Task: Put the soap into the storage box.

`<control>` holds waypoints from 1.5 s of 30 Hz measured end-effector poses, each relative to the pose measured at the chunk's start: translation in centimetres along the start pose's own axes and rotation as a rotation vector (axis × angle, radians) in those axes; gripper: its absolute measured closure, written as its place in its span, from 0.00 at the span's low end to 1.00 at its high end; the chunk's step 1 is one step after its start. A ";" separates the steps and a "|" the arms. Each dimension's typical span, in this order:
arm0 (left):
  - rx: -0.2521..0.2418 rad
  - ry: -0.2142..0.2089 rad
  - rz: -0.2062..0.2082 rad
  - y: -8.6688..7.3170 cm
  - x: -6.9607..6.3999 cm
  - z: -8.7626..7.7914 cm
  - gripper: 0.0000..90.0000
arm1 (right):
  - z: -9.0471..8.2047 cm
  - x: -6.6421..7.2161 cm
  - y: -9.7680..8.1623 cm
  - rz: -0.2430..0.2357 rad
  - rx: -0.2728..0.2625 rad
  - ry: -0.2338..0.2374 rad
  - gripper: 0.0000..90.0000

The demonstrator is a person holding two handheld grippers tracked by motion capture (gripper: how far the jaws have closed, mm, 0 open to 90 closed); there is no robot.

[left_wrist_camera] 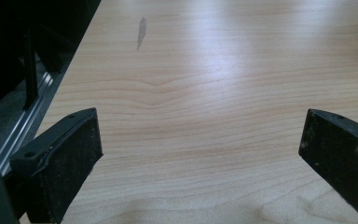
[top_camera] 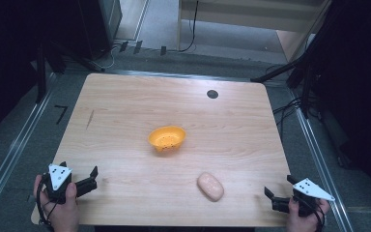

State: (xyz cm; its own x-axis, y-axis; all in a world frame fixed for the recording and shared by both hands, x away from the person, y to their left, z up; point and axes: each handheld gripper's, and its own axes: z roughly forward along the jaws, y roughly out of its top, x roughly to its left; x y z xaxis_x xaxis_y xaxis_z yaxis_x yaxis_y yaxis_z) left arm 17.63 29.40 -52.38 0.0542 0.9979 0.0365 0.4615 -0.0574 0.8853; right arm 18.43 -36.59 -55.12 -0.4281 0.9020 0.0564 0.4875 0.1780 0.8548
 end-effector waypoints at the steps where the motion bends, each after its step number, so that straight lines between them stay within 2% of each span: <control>1: 0.002 -0.006 -0.005 0.0 0.1 0.0 0.00 | 0.0 0.0 0.0 0.000 -0.001 -0.001 0.00; 6: -0.012 -0.005 -0.029 0.0 0.3 -0.1 0.00 | 0.2 0.0 0.1 -0.015 0.022 0.033 0.00; 8: -0.015 -0.001 -0.024 -0.1 0.2 -0.2 0.00 | 0.3 0.1 0.2 0.001 0.026 0.059 0.00; 10: -0.010 0.000 -0.016 0.0 0.1 -0.1 0.00 | 0.4 0.5 0.4 -0.007 0.043 0.066 0.00; 14: -0.006 -0.004 -0.011 0.0 0.0 0.0 0.00 | 0.6 1.3 1.2 -0.060 0.081 0.068 0.00; 18: -0.023 0.008 -0.022 0.0 0.1 -0.1 0.00 | 0.7 2.1 1.9 -0.087 0.108 0.074 0.00; 32: -0.018 0.011 -0.004 0.0 -0.1 -0.1 0.00 | 1.1 3.2 3.5 -0.114 0.155 0.116 0.00; 37: -0.018 0.008 0.005 0.0 -0.2 0.0 0.00 | 1.4 3.8 4.0 -0.127 0.192 0.113 0.04; 45: -0.014 0.005 0.011 0.0 -0.3 0.0 0.00 | 1.8 4.7 4.7 -0.129 0.232 0.139 0.04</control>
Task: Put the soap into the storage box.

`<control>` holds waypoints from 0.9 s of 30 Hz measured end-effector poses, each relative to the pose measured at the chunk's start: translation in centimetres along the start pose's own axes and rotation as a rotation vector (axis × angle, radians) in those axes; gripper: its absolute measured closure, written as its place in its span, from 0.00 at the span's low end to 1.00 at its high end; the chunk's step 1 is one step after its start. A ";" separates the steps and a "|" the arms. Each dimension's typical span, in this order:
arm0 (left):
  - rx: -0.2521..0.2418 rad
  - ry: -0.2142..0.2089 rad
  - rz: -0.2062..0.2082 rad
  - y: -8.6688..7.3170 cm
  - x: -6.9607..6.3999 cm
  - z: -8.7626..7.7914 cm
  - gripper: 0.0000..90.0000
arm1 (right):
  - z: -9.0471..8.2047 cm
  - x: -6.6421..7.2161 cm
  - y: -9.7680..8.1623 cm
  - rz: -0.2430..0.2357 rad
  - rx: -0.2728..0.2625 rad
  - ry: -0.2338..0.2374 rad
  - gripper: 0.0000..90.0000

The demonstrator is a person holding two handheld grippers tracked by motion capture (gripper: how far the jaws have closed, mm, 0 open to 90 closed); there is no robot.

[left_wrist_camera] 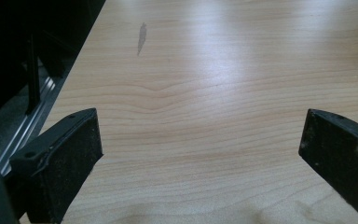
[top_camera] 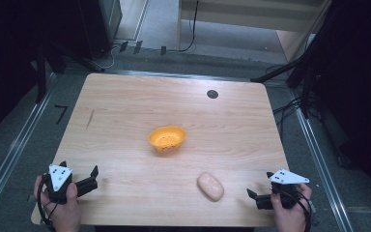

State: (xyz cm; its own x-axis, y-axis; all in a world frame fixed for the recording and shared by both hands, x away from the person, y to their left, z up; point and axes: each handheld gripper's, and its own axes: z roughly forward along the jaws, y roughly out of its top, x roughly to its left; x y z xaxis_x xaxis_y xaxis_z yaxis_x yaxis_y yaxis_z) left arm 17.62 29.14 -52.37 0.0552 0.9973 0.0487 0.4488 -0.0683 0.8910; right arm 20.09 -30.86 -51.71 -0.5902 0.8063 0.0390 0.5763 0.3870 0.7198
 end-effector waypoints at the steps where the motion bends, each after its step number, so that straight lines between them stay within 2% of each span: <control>1: 0.000 0.000 0.001 0.0 0.0 0.0 0.00 | 0.0 0.0 0.1 -0.003 0.004 0.000 0.04; 9: 0.002 -0.001 0.000 0.0 0.0 0.0 0.00 | 0.5 0.6 0.8 -0.005 0.033 0.022 0.05; 27: 0.011 -0.003 0.016 0.1 -0.1 0.1 0.00 | 1.6 1.7 1.9 -0.019 0.055 0.053 0.06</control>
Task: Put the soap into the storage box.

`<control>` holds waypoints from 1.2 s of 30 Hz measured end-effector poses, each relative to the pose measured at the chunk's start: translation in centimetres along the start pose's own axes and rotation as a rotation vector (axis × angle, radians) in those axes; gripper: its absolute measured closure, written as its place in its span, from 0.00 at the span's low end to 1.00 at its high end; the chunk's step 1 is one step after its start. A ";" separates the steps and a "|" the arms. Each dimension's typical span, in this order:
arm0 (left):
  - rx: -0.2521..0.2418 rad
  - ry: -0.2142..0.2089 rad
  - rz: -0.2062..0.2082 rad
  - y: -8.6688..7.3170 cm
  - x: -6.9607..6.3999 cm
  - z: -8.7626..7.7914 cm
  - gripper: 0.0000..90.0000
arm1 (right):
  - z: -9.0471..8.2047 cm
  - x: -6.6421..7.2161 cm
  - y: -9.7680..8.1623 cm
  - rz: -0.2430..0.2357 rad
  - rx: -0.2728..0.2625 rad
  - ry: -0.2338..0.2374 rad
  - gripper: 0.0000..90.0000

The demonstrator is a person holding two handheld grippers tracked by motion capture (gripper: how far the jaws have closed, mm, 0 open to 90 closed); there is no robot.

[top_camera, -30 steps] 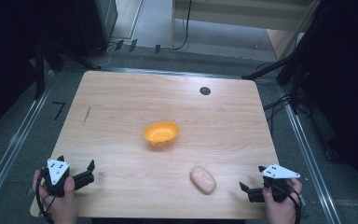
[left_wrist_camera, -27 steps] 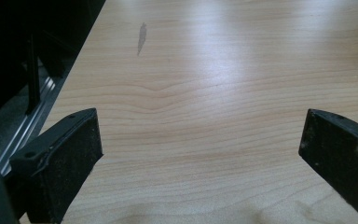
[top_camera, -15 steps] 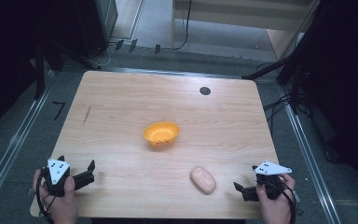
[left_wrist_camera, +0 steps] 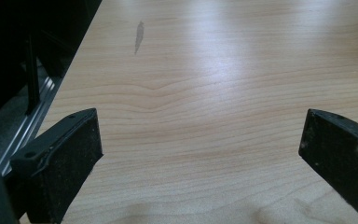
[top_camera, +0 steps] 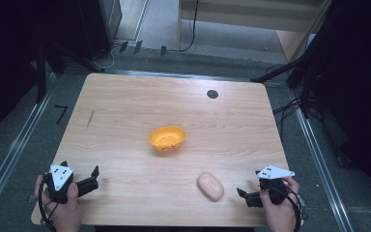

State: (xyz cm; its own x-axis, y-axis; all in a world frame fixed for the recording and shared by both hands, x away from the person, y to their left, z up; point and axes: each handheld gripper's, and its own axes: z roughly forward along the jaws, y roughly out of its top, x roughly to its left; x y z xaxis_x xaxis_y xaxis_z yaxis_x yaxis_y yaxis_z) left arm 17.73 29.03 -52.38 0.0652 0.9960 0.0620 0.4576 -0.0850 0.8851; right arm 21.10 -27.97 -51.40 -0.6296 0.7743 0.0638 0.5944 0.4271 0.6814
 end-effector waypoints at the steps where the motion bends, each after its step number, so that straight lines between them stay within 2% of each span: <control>1: 0.000 0.000 0.000 0.0 0.0 0.0 0.00 | 0.1 0.1 0.1 0.000 0.000 0.004 0.06; 36: 0.003 -0.005 0.005 0.0 0.0 0.0 0.00 | 1.8 2.2 1.8 -0.032 0.023 0.067 0.07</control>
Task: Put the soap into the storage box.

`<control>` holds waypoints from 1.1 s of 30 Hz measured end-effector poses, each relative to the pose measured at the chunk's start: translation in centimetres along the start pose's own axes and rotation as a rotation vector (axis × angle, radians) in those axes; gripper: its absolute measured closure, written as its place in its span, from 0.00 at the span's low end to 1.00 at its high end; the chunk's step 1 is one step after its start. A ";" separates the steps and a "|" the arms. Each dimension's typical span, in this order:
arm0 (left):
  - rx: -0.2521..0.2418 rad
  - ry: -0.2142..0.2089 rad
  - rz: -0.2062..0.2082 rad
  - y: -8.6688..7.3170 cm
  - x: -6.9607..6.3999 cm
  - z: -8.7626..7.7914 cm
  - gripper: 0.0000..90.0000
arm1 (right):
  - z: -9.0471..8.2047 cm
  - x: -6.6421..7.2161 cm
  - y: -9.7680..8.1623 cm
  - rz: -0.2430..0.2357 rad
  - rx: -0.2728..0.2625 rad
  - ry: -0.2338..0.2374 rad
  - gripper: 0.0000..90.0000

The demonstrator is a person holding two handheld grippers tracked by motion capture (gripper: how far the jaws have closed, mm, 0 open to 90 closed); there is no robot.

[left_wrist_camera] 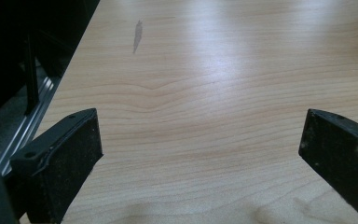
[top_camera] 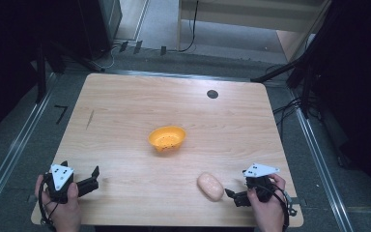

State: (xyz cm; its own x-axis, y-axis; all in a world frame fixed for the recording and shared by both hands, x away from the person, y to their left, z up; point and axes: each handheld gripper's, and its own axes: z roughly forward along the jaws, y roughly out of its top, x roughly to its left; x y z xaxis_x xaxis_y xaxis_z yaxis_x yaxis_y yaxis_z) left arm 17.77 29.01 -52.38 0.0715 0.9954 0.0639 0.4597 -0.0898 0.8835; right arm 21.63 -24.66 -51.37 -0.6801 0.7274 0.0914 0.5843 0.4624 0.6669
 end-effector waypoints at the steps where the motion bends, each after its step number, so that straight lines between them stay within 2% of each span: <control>1: 0.000 0.000 0.000 0.0 0.0 0.0 0.00 | 0.0 0.0 0.1 -0.004 -0.001 -0.001 0.07; 33: 0.003 -0.001 -0.002 0.0 0.0 0.0 0.00 | 1.2 1.7 1.4 -0.014 0.009 0.041 0.07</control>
State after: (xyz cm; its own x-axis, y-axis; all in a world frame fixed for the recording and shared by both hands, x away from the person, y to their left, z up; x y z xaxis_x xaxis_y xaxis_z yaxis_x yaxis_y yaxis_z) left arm 17.80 29.03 -52.38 0.0718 0.9955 0.0619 0.4622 -0.0882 0.8824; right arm 21.80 -22.14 -51.18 -0.7054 0.6998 0.1122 0.5784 0.4768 0.6619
